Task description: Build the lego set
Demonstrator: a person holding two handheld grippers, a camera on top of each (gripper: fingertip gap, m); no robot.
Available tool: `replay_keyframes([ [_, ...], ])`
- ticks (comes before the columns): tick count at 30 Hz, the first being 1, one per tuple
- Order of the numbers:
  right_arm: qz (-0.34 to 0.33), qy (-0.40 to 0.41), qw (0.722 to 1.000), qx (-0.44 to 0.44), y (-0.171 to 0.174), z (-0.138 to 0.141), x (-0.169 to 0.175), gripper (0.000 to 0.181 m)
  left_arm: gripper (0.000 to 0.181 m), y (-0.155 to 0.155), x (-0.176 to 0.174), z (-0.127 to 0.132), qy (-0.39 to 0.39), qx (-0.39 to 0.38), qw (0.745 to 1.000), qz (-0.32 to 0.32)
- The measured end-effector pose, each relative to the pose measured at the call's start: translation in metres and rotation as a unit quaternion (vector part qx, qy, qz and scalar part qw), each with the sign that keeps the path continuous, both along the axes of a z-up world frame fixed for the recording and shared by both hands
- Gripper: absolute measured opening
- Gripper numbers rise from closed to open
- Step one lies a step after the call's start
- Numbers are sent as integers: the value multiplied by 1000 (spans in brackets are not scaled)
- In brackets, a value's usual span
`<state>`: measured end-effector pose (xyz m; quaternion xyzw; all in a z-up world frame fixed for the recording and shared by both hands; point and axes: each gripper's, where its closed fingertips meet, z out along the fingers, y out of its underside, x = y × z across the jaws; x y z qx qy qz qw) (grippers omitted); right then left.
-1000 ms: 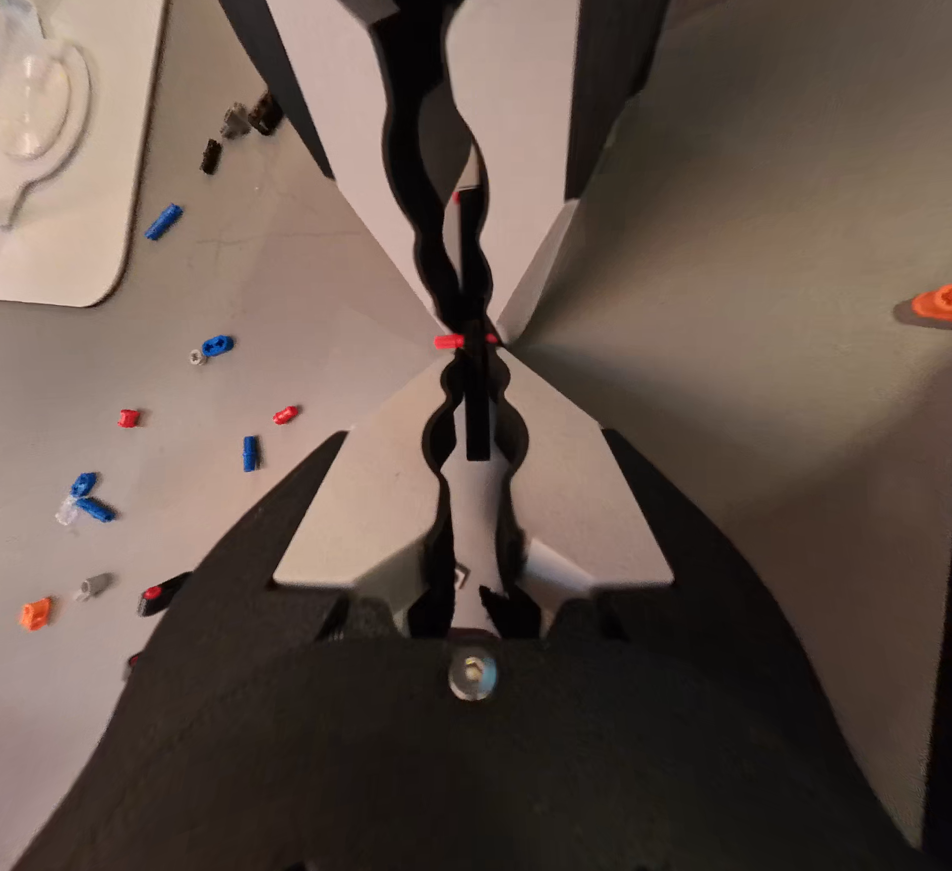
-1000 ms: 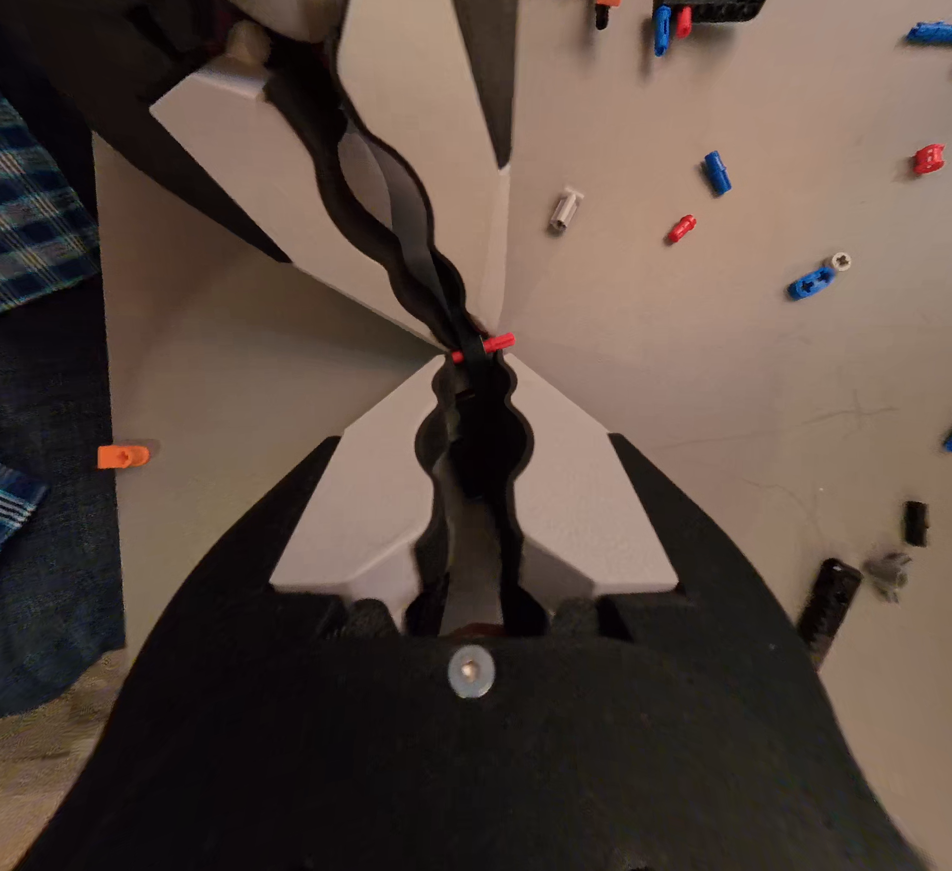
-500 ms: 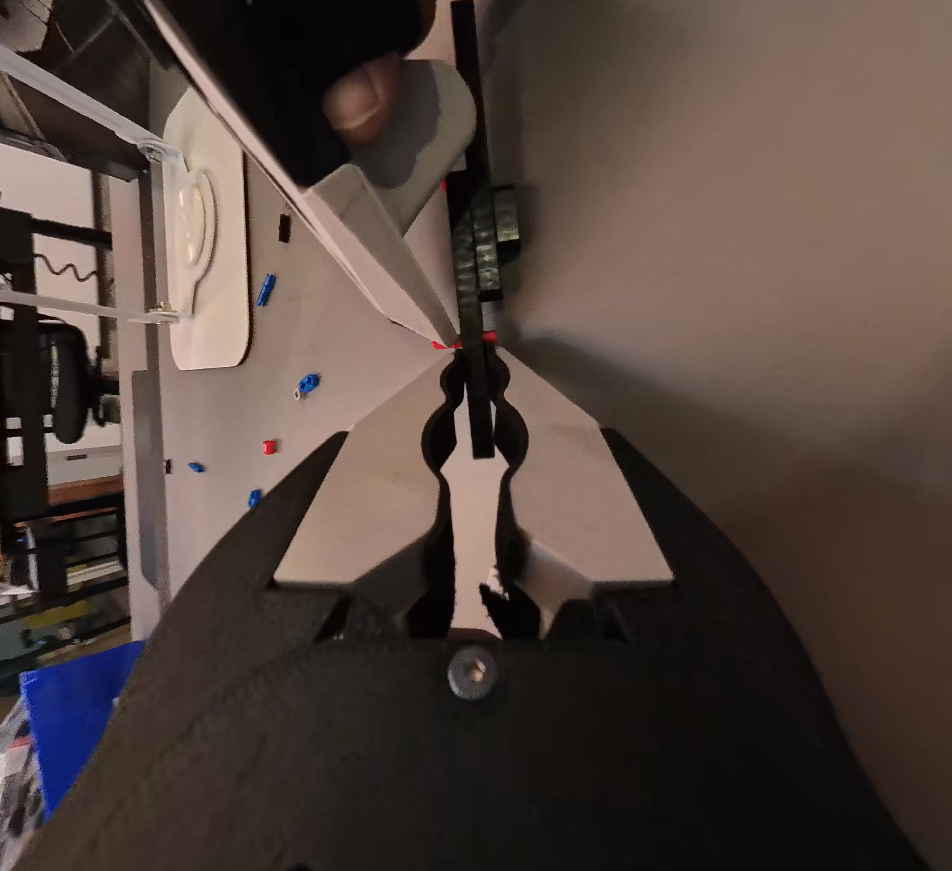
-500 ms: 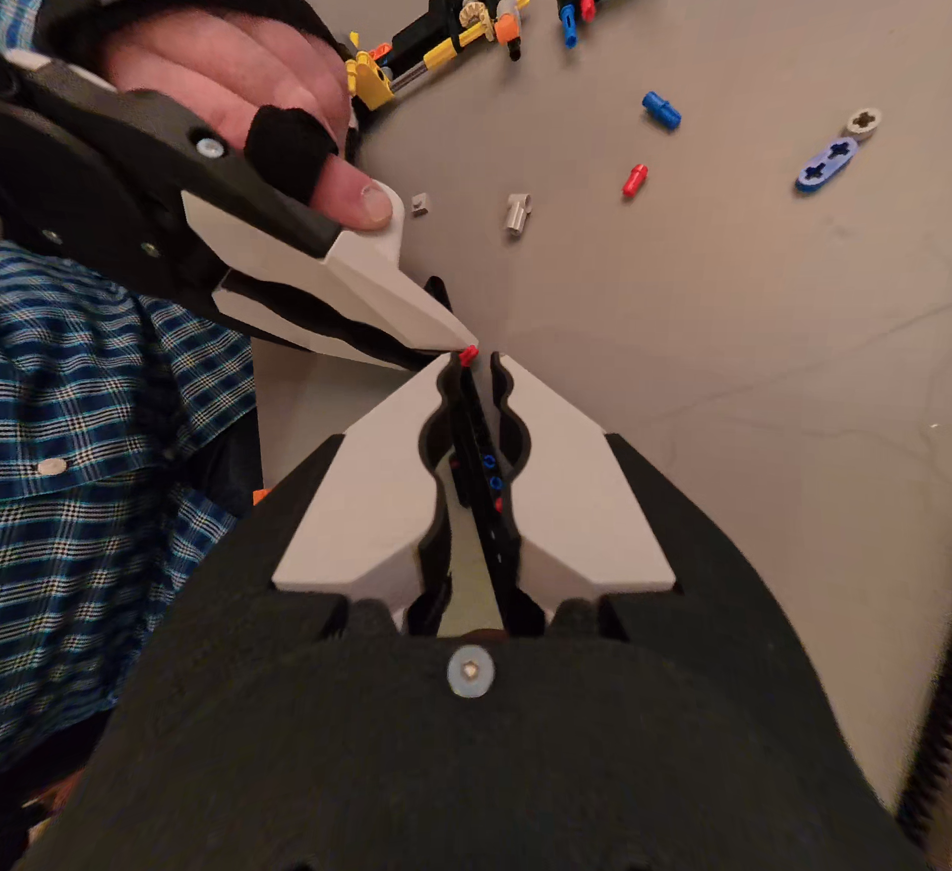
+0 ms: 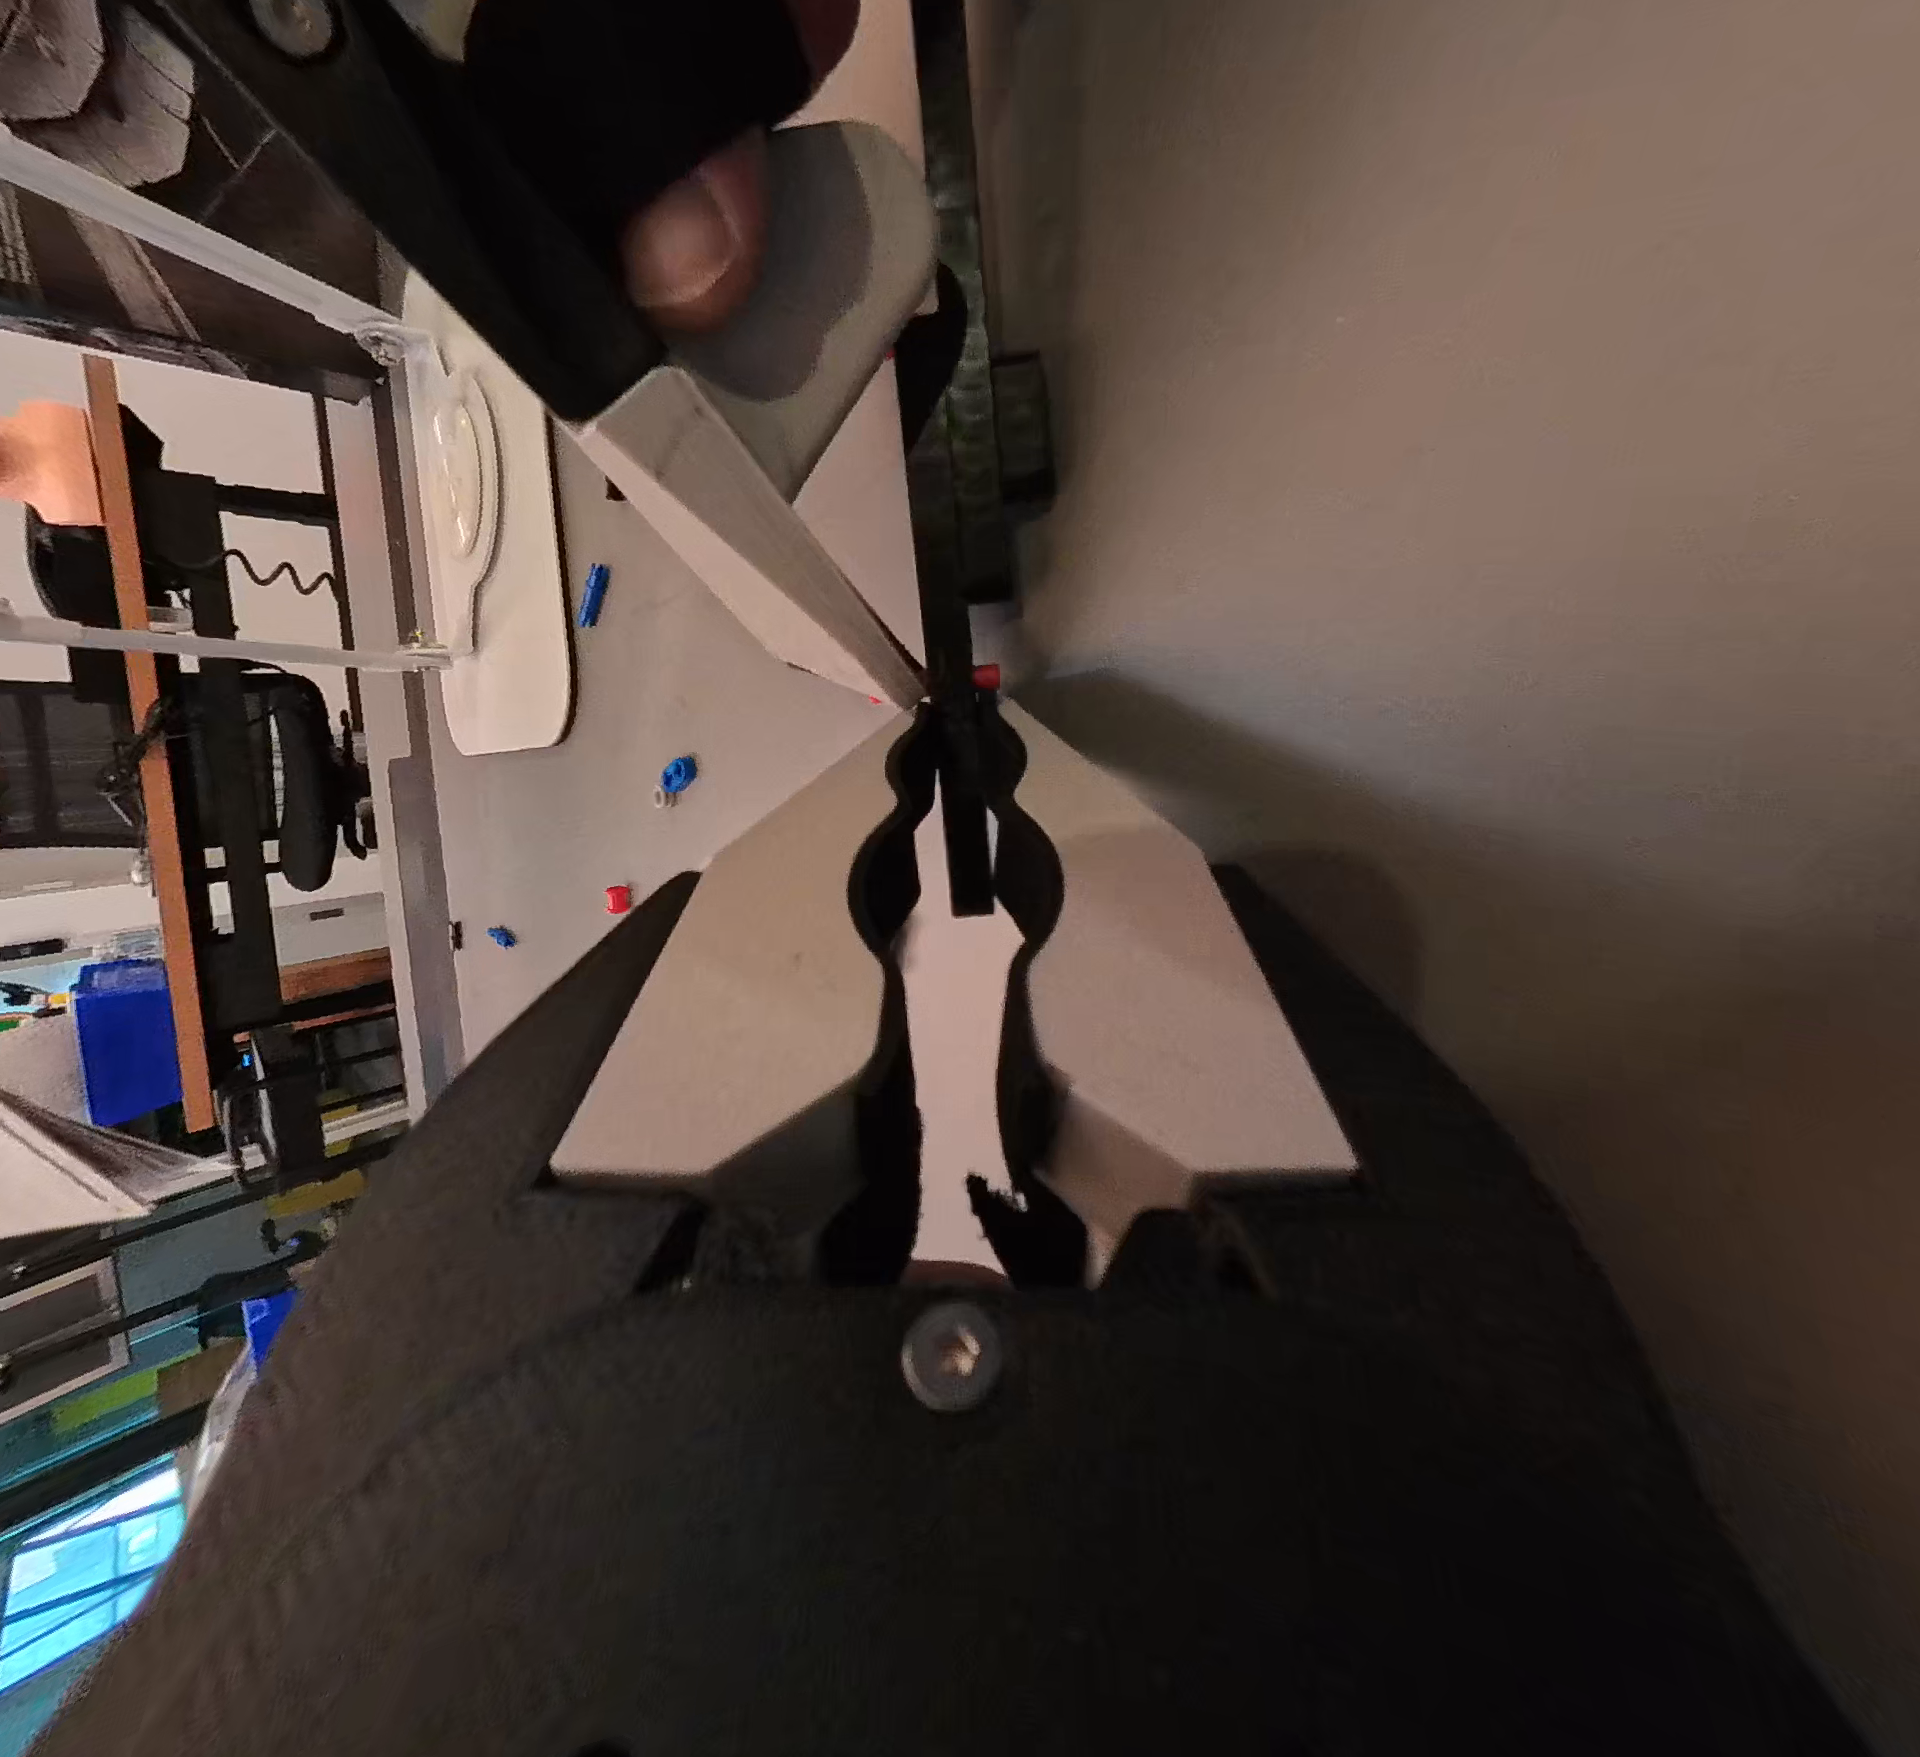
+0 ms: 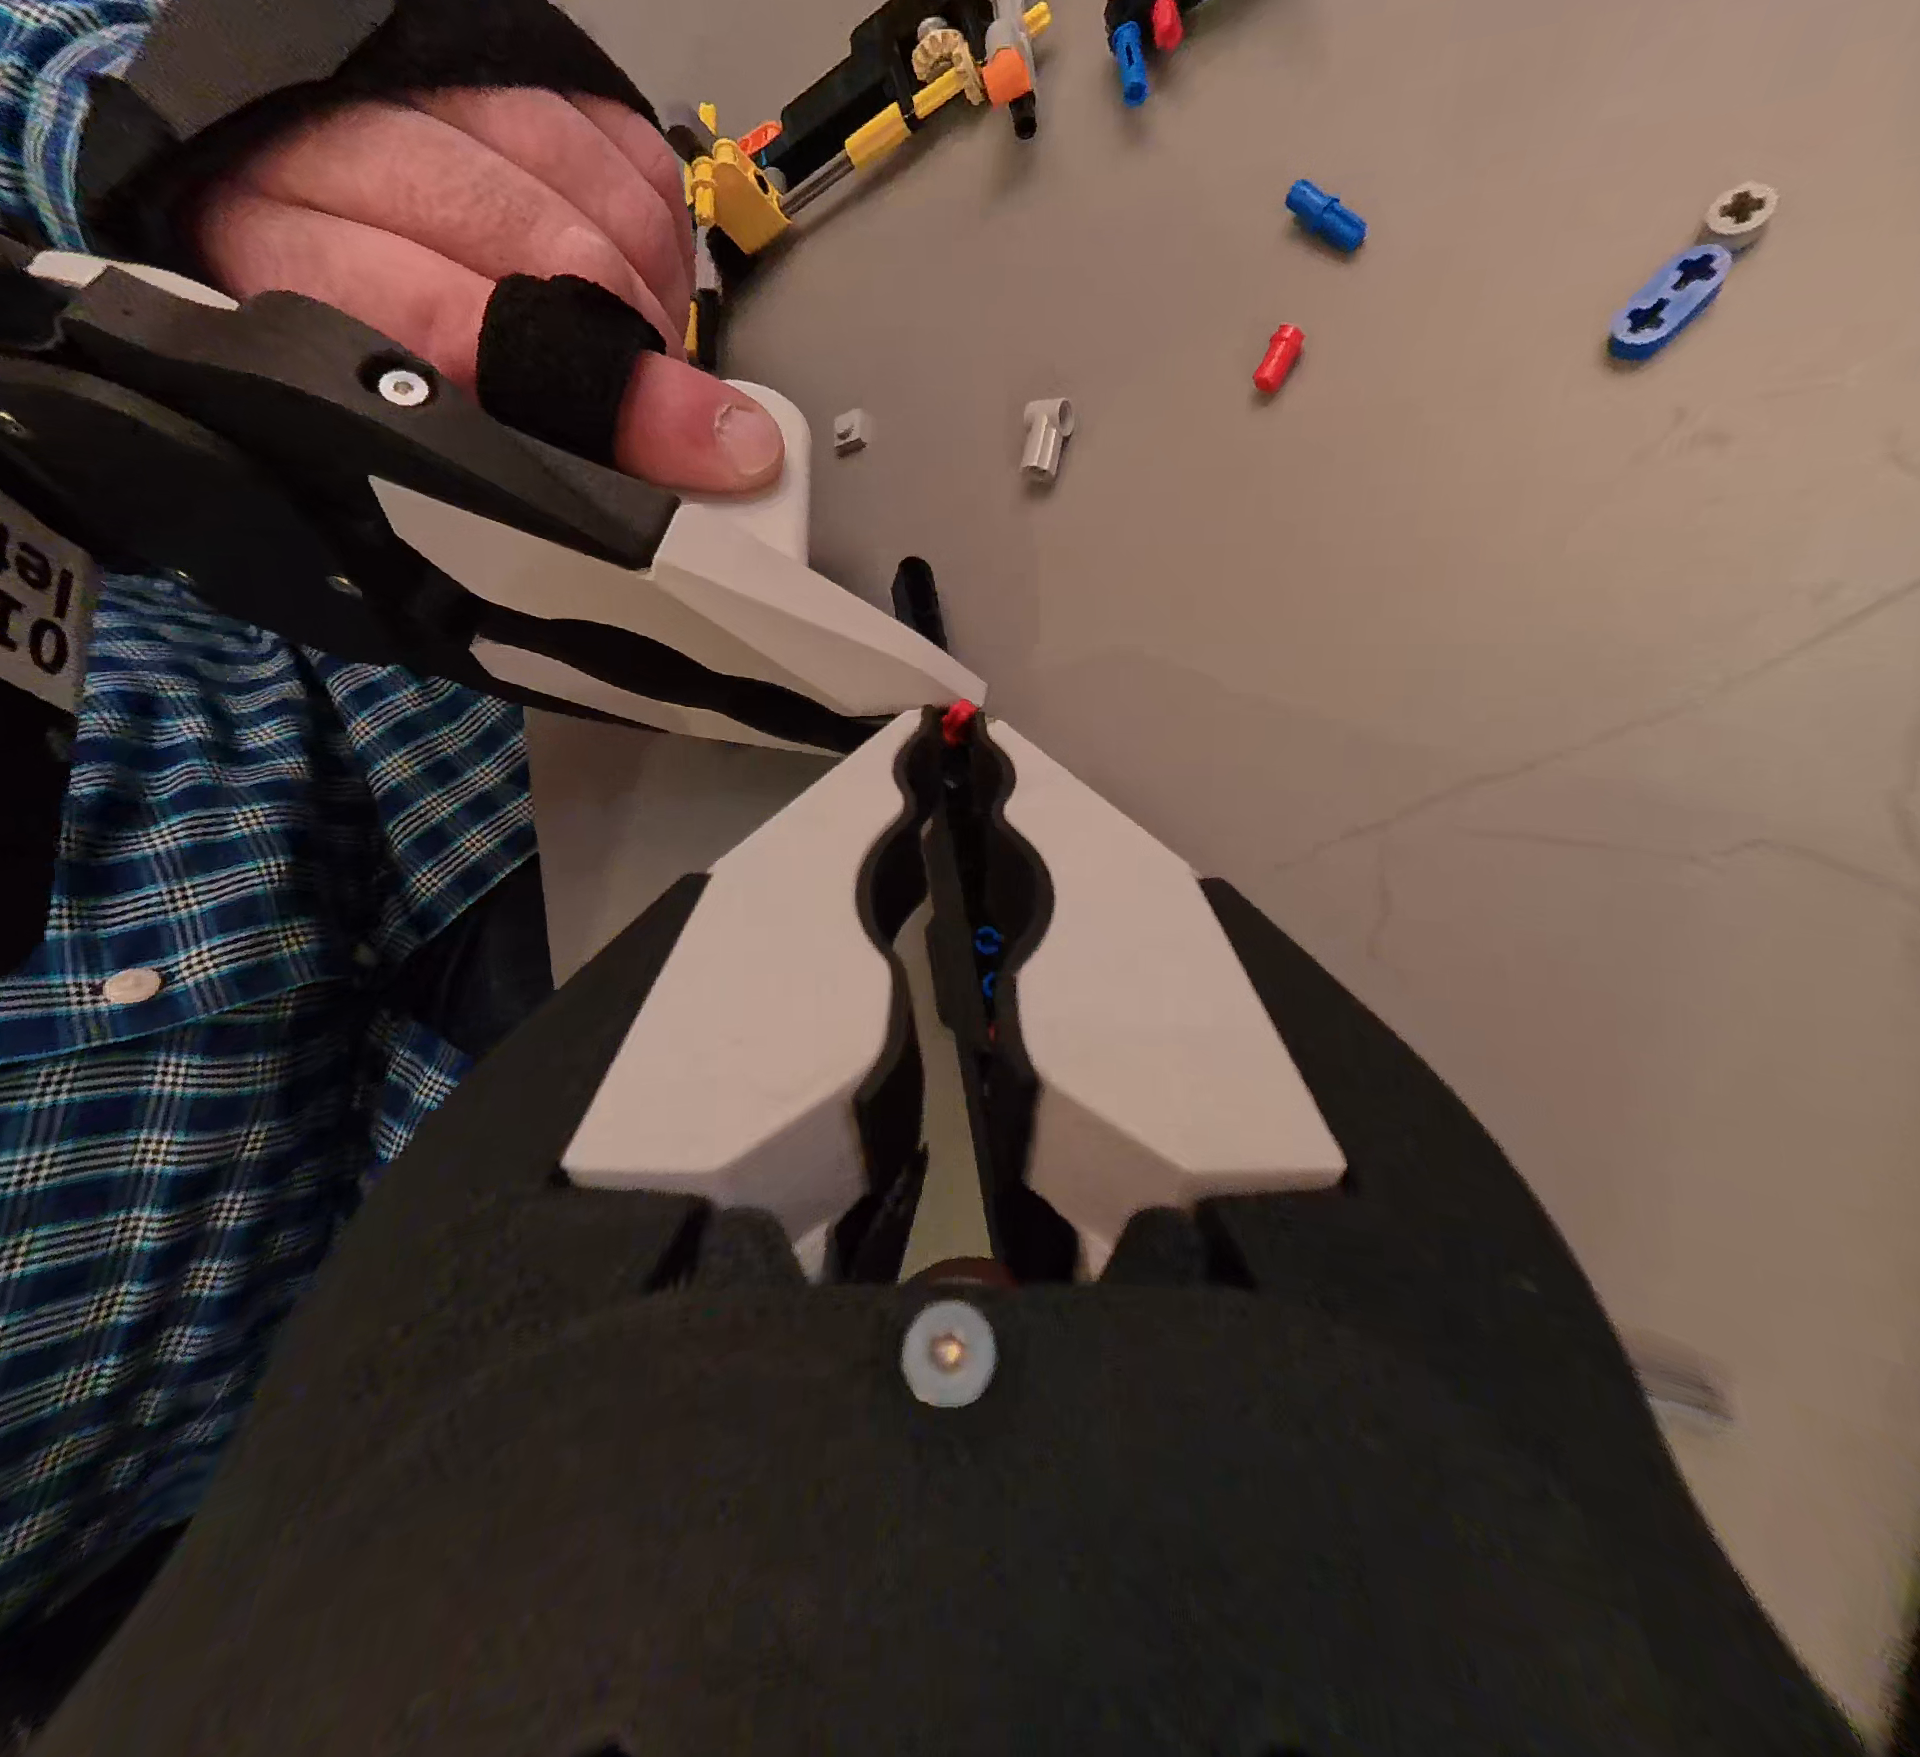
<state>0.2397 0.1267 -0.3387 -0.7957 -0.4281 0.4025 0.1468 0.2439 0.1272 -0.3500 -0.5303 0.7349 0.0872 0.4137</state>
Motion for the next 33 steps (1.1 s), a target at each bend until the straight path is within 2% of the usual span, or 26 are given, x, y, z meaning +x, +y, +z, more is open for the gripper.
replay_keyframes([
  [23,-37,36,998,-27,7,3,3,0,6,4,2,0,-8,-2,1000,-1],
  [33,-28,26,999,-18,6,3,4,0,6,4,4,0,-20,-13,1000,-5],
])
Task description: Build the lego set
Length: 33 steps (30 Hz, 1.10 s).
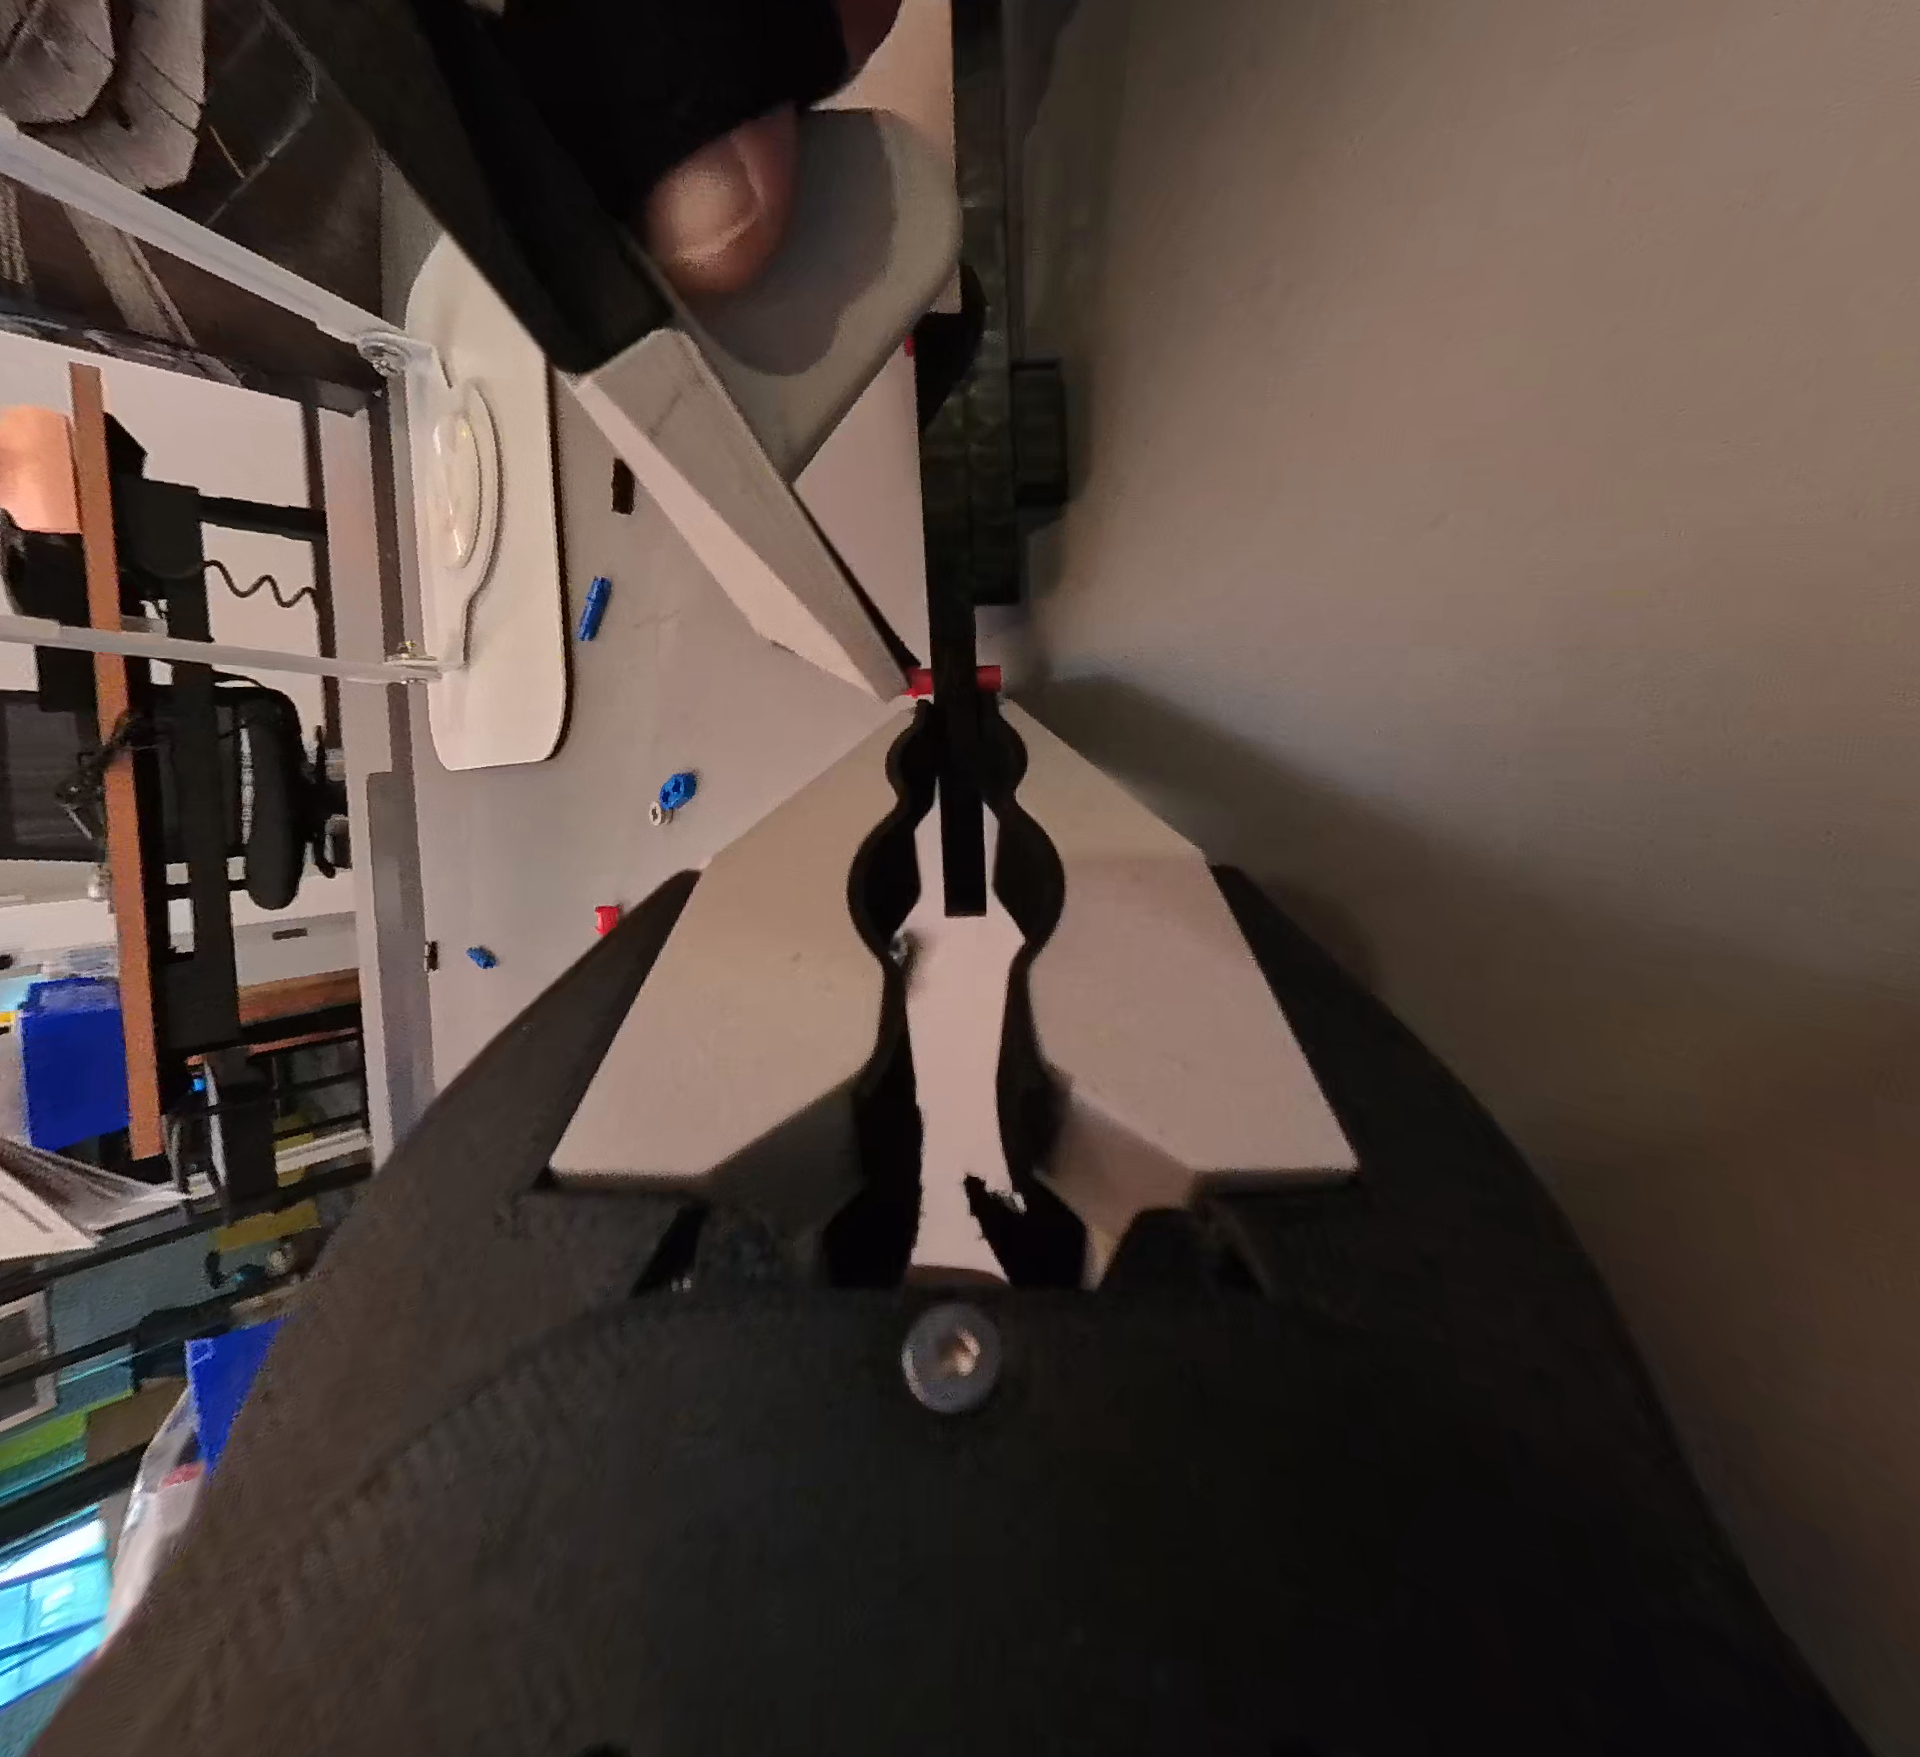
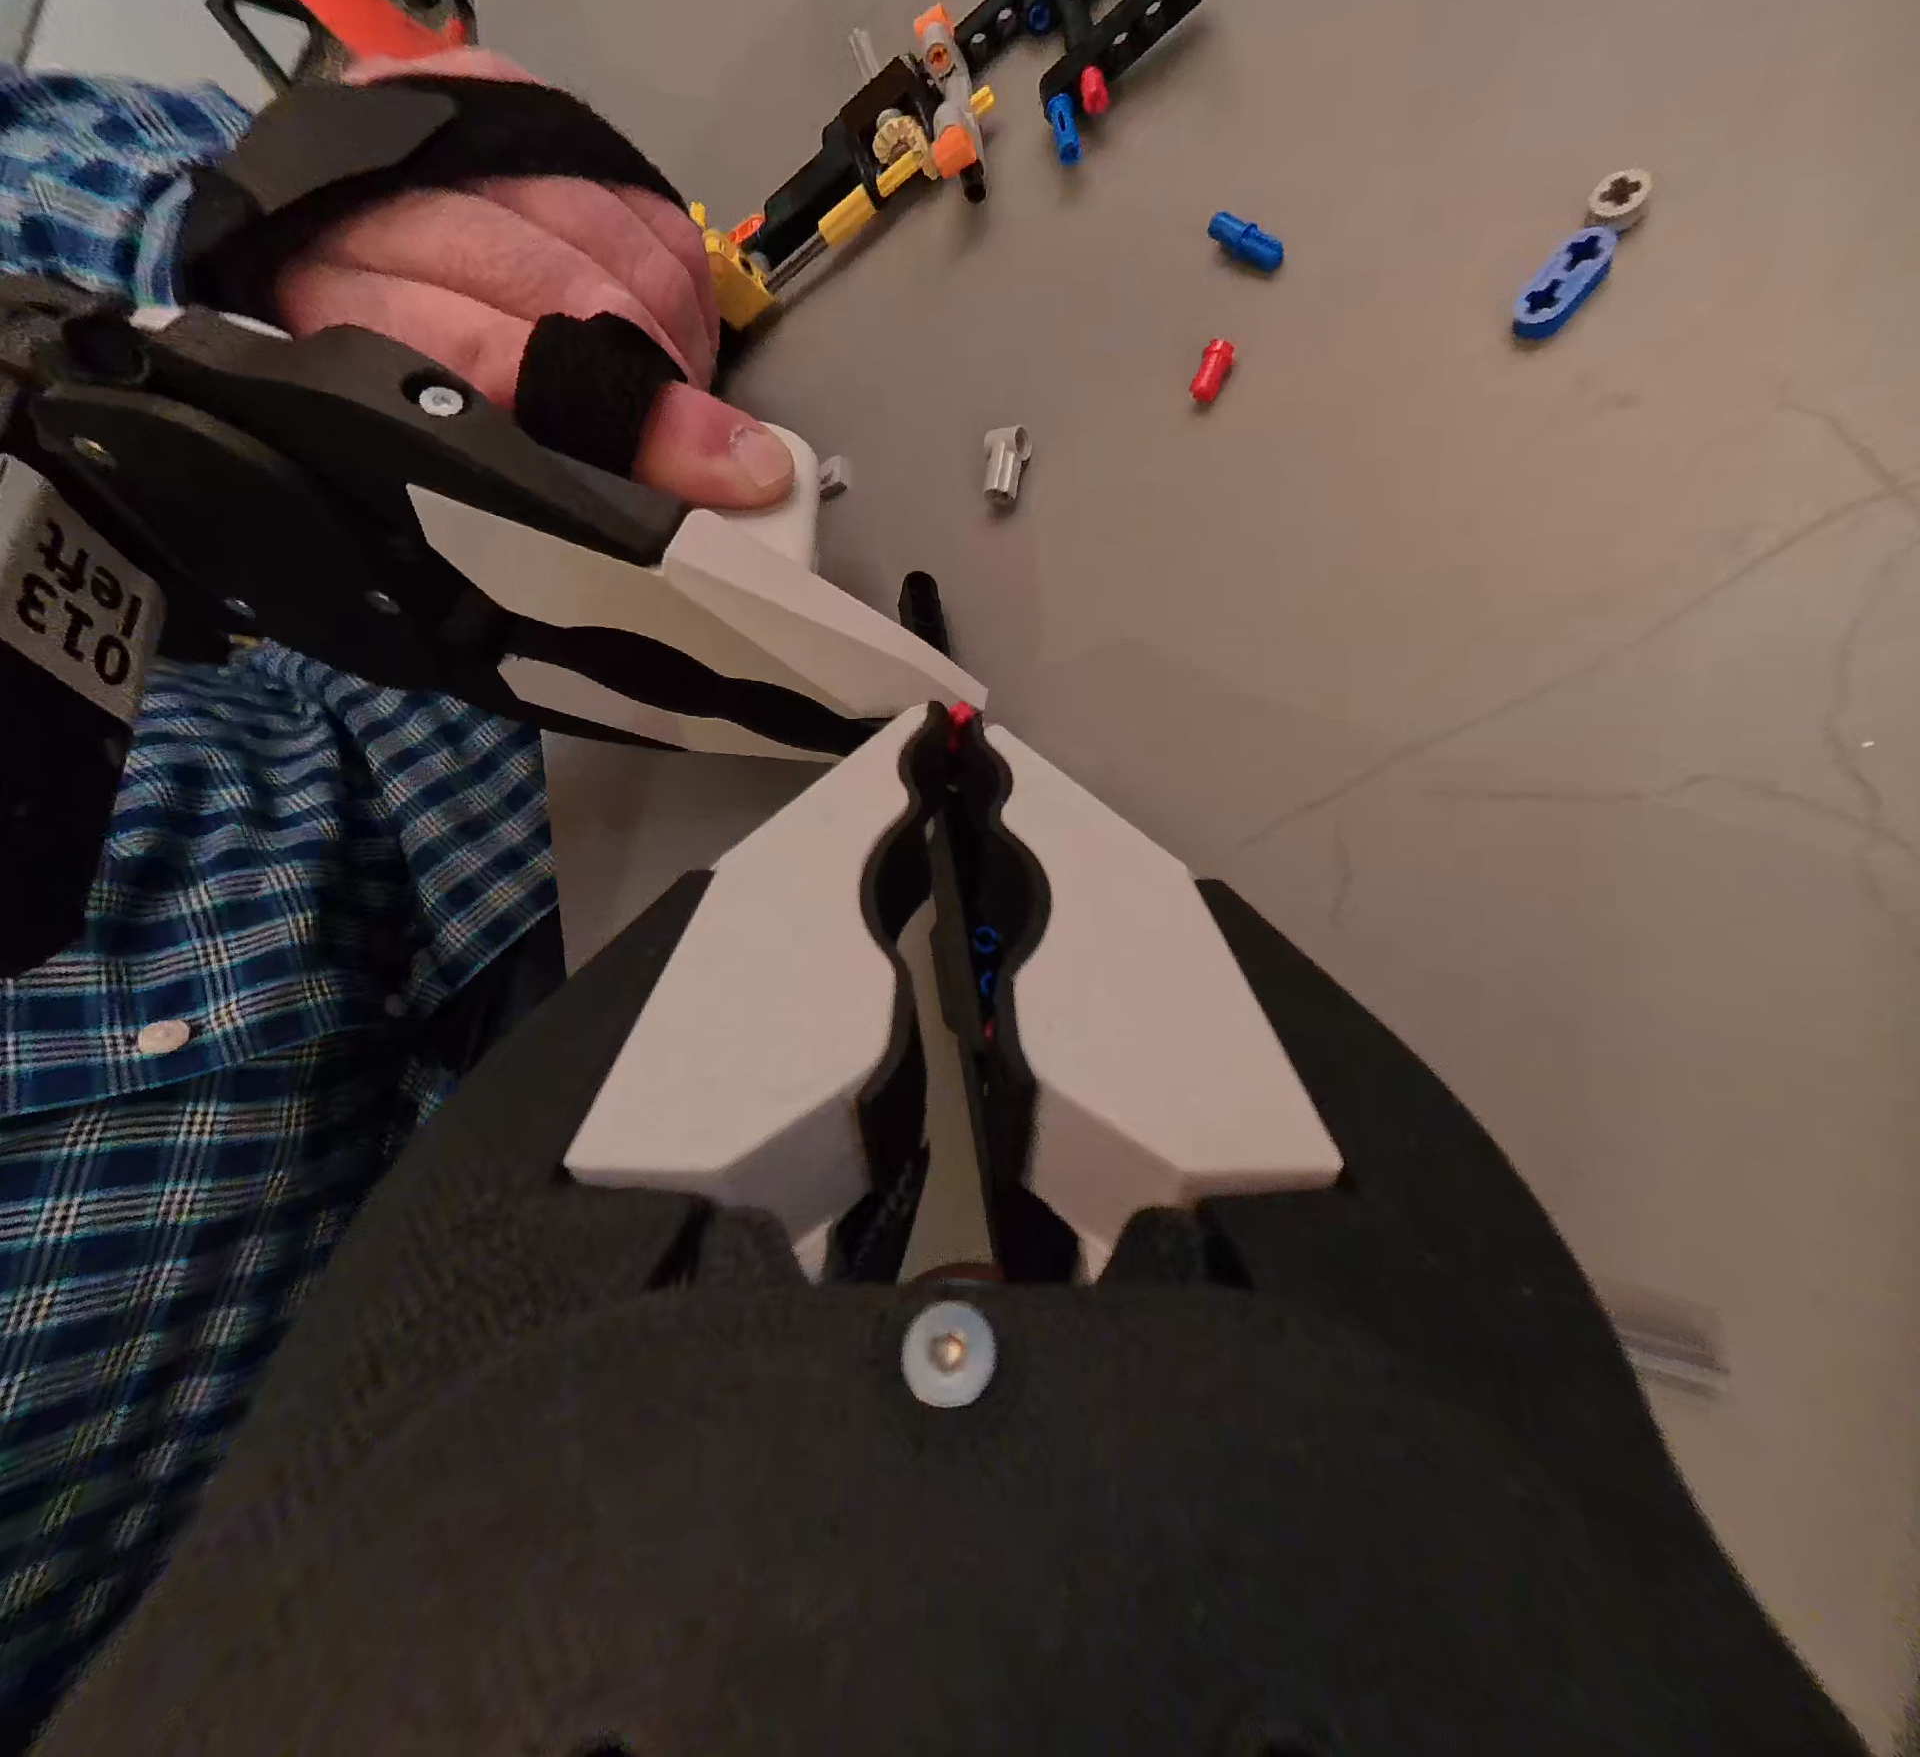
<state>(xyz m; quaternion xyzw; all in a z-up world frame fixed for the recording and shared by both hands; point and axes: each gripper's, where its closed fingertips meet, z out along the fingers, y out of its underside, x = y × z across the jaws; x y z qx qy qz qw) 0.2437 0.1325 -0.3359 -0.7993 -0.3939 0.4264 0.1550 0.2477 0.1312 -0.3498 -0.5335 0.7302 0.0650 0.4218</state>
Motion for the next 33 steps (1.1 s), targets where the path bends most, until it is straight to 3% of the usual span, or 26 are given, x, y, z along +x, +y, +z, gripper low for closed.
replay_keyframes([
  [4,10,-15,1000,4,-2,-2,1,16,6,0,0,0,3,15,1000,-3],
  [7,15,-18,1000,2,-3,-2,0,14,6,0,0,0,5,22,1000,-5],
  [9,16,-18,1000,2,-3,-3,-1,4,6,1,0,0,6,24,1000,-5],
  [19,-5,-25,999,29,5,-3,-1,1,6,8,-2,0,12,24,1000,17],
  [33,-38,16,999,-8,9,0,0,1,6,10,-2,0,7,25,1000,16],
])
